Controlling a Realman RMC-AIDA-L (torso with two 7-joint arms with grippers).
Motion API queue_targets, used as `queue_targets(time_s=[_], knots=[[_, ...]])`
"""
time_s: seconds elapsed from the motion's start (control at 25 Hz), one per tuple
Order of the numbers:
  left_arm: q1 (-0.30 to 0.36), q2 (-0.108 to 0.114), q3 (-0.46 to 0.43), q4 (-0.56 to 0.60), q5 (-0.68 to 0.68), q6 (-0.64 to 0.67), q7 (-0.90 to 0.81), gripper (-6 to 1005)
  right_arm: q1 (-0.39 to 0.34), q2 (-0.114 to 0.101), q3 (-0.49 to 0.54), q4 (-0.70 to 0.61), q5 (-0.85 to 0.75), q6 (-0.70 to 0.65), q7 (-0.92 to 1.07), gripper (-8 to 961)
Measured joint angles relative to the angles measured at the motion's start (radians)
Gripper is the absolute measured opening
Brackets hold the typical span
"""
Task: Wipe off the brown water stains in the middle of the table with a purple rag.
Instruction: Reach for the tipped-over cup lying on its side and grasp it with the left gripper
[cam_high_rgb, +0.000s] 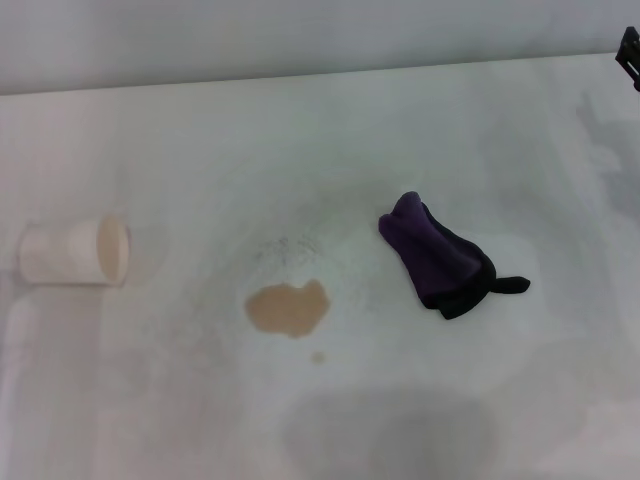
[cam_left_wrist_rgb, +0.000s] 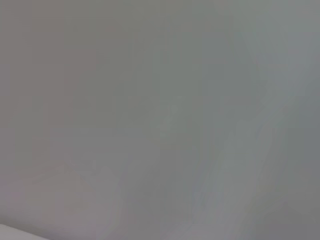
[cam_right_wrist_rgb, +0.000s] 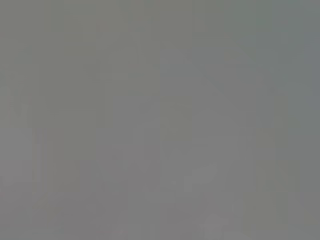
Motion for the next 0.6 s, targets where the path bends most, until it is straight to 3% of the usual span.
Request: queue_targets(time_s=[0.6], knots=[[-0.008, 0.000, -0.001, 0.000, -0.031, -0.006, 0.000, 888, -0.011, -0.005, 0.003, 0.000, 0.004, -0.008, 0.000, 873]])
